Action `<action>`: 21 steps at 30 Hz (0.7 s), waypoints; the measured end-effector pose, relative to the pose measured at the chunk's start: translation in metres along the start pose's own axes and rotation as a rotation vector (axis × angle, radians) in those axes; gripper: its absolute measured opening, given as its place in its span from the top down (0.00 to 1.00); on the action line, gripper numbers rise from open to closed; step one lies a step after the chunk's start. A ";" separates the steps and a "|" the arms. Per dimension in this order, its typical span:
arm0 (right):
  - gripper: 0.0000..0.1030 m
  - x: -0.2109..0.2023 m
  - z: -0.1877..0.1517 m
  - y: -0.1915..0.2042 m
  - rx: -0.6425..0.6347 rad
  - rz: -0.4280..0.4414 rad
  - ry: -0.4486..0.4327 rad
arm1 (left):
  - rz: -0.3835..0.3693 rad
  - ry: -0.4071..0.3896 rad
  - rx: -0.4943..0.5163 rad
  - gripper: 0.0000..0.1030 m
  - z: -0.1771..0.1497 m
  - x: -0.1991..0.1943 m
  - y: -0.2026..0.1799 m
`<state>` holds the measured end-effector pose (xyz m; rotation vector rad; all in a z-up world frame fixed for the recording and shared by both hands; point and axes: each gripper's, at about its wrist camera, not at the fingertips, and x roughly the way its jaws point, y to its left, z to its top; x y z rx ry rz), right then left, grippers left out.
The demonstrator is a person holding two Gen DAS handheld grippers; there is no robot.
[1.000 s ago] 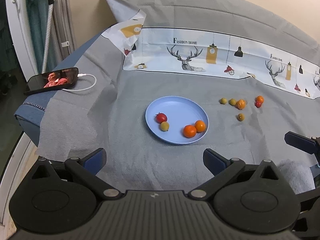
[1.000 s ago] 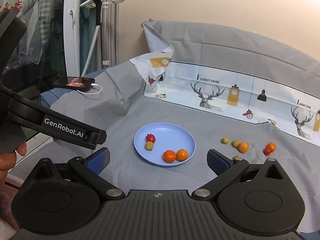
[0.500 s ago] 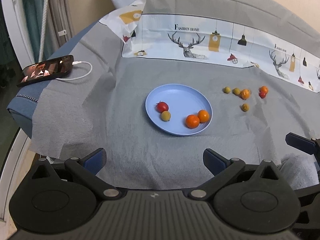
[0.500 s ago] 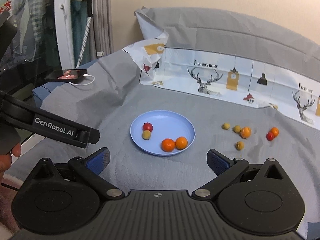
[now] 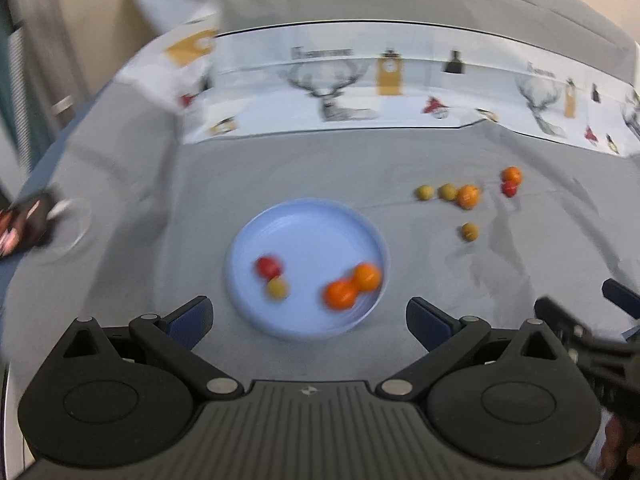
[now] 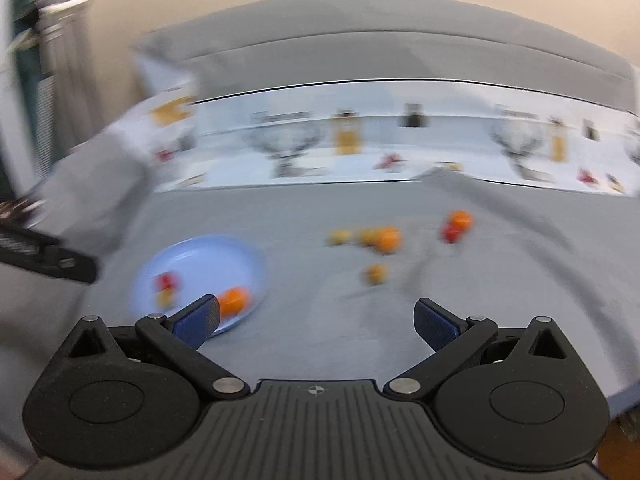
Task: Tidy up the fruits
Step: 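Grasp a yellow-green fruit with the left tool while the right tool grasps a red tomato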
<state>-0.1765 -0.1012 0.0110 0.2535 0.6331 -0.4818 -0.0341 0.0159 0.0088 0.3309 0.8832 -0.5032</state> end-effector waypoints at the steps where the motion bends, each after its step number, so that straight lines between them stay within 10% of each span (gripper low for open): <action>1: 0.01 0.008 0.002 -0.012 0.024 -0.033 -0.007 | -0.005 -0.001 0.026 0.00 0.012 0.011 -0.011; 10: 0.01 0.149 0.033 -0.122 0.188 -0.266 -0.020 | -0.137 0.065 0.368 0.00 0.084 0.147 -0.114; 21: 0.01 0.325 0.042 -0.180 0.222 -0.344 0.106 | -0.151 0.180 0.470 0.00 0.133 0.313 -0.165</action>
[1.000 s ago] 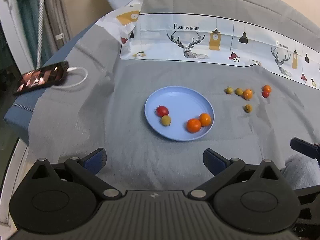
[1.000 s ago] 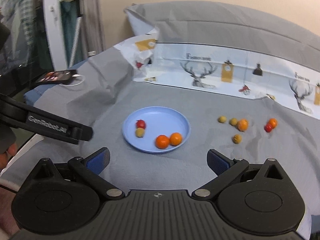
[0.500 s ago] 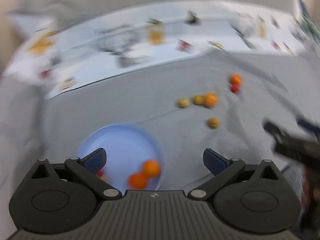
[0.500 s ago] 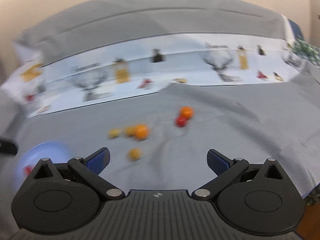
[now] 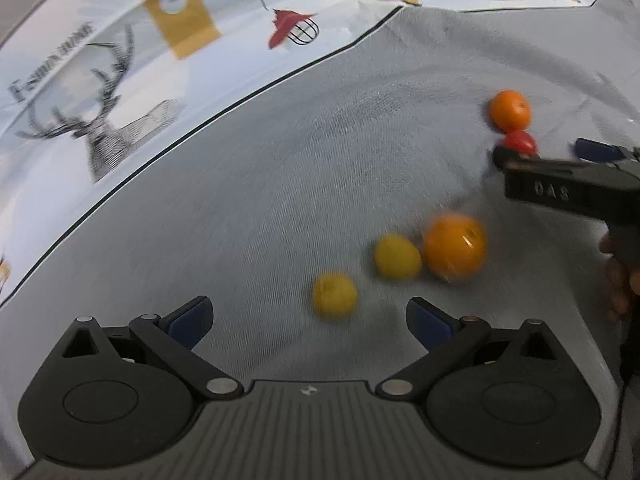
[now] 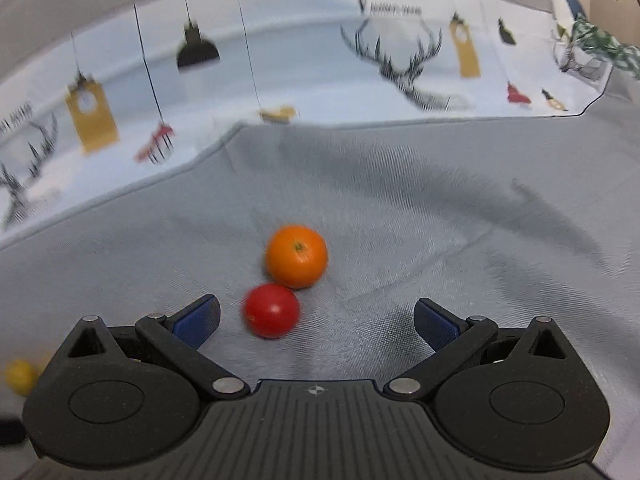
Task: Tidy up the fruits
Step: 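Grasp a yellow-green fruit with the left tool while the right tool grasps a red tomato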
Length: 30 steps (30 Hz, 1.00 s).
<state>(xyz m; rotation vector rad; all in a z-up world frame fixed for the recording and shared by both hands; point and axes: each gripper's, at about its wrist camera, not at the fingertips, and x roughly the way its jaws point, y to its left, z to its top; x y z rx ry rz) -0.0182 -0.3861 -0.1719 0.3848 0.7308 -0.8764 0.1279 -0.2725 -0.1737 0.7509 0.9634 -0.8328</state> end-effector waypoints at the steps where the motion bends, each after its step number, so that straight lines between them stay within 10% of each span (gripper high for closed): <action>1: 0.01 0.007 -0.001 -0.001 -0.015 -0.016 0.008 | -0.014 0.001 0.010 0.00 0.005 0.007 0.001; 9: 0.04 0.010 -0.007 0.004 -0.053 -0.043 -0.041 | -0.086 -0.044 0.143 0.13 0.022 0.018 -0.014; 11: 0.18 0.006 -0.006 0.006 -0.065 -0.020 -0.049 | -0.118 -0.050 0.176 0.41 0.022 0.016 -0.021; 13: 0.64 -0.001 -0.006 0.013 -0.104 0.042 -0.056 | -0.154 -0.048 0.199 0.69 0.022 0.012 -0.030; 19: 0.70 -0.007 0.004 -0.006 0.009 0.105 -0.050 | -0.085 -0.102 0.237 0.69 0.012 -0.006 -0.048; 30: 0.70 -0.023 0.008 -0.052 0.167 -0.042 -0.134 | 0.020 -0.155 -0.149 0.69 -0.027 -0.120 0.016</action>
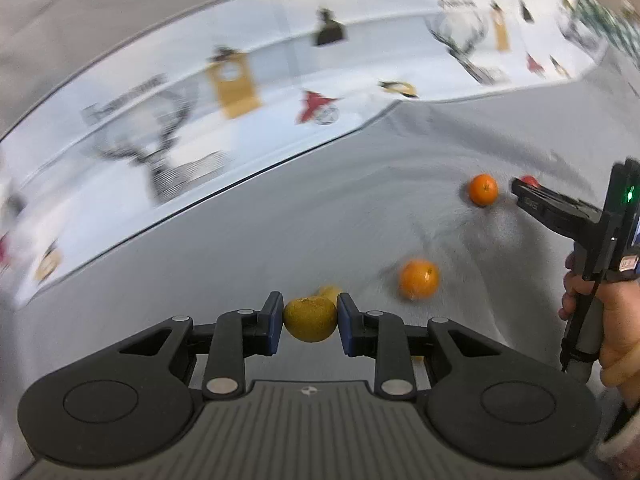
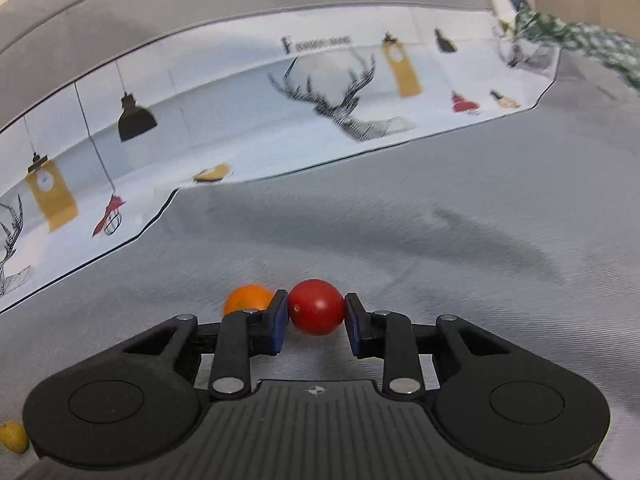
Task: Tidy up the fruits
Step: 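Grasp a yellow-green fruit with the left tool while the right tool grasps a red tomato, then carry both fruits over the blue plate and open both tools to release them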
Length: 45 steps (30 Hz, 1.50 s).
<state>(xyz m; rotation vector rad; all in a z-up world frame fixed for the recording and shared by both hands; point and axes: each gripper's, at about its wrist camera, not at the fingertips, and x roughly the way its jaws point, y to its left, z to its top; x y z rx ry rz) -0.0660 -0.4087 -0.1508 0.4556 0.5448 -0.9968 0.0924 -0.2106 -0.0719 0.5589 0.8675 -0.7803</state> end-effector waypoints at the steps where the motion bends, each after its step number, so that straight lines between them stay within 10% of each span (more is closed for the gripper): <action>1: 0.70 -0.006 0.001 -0.001 -0.002 -0.007 -0.004 | 0.009 -0.004 -0.021 0.69 -0.007 -0.016 0.004; 8: 0.70 -0.125 0.009 -0.012 0.012 0.095 -0.063 | 0.034 -0.021 -0.093 0.69 -0.082 -0.123 0.013; 26: 0.70 -0.426 -0.078 0.085 -0.408 0.754 0.037 | 0.069 -0.108 -0.354 0.69 -0.267 -0.280 0.042; 45: 0.70 -0.478 -0.100 0.116 -0.591 0.736 -0.004 | -0.004 -0.186 -0.441 0.69 -0.296 -0.303 0.061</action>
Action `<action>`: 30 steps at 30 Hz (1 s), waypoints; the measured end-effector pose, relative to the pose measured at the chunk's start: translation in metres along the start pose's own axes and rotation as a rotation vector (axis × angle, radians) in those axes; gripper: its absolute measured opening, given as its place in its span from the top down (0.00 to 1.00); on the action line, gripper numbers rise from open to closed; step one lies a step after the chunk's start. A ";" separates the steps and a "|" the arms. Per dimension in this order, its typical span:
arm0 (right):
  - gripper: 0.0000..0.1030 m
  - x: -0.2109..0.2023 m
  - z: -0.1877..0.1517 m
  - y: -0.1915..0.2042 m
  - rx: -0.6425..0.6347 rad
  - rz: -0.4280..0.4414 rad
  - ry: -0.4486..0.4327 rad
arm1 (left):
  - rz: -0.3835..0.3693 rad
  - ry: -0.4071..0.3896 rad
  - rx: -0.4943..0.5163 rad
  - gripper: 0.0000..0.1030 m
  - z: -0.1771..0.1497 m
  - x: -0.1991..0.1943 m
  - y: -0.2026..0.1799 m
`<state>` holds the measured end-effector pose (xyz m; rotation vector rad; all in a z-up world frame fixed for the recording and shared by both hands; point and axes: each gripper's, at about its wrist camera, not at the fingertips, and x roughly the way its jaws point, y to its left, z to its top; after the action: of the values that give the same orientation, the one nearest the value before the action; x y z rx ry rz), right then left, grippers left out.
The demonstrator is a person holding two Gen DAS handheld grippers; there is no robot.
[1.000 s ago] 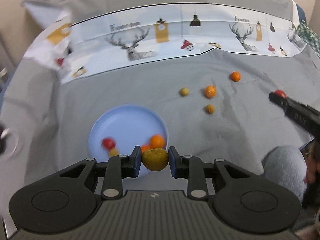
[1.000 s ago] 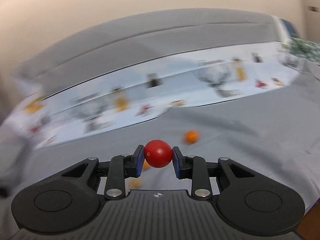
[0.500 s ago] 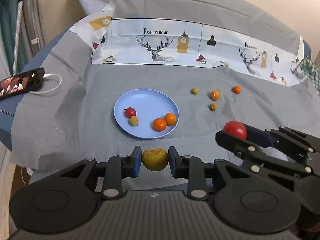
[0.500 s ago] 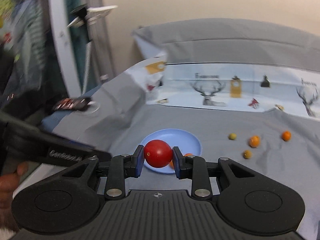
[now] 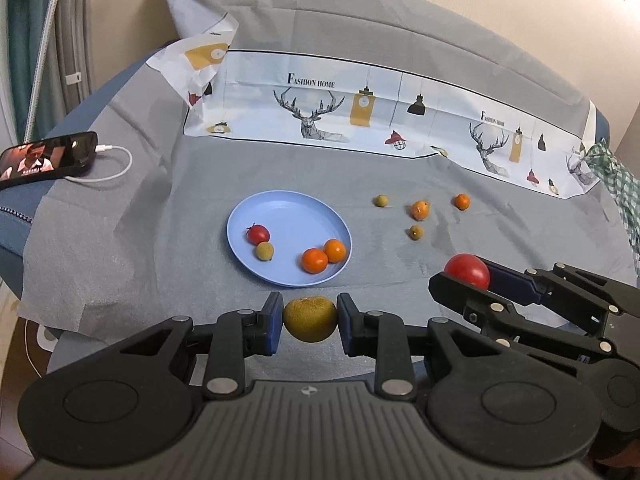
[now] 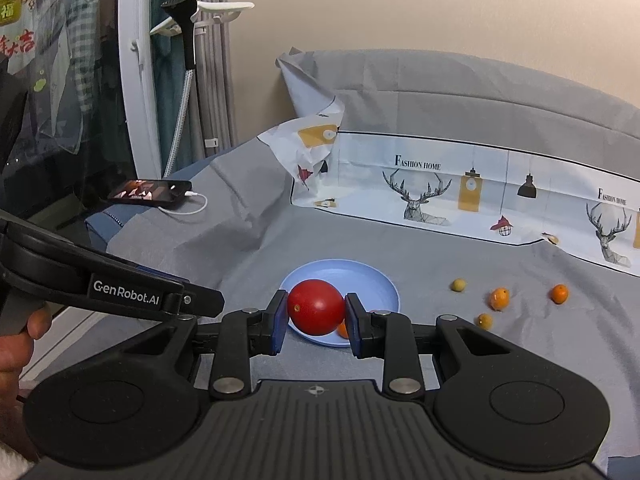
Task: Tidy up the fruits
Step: 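Carry both fruits over the blue plate and open both tools to release them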
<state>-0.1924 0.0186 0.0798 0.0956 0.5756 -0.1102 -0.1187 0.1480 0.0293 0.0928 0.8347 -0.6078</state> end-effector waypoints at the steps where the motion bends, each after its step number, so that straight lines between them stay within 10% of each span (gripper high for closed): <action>1: 0.70 0.001 0.000 0.001 -0.002 -0.001 0.004 | 0.000 0.003 -0.005 0.69 0.000 0.001 0.001; 30: 0.70 0.041 0.002 -0.007 -0.006 -0.012 0.087 | 0.051 0.082 -0.063 0.69 0.021 0.049 0.023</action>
<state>-0.1583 0.0086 0.0586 0.0914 0.6634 -0.1159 -0.0670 0.1372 0.0050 0.0822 0.9275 -0.5319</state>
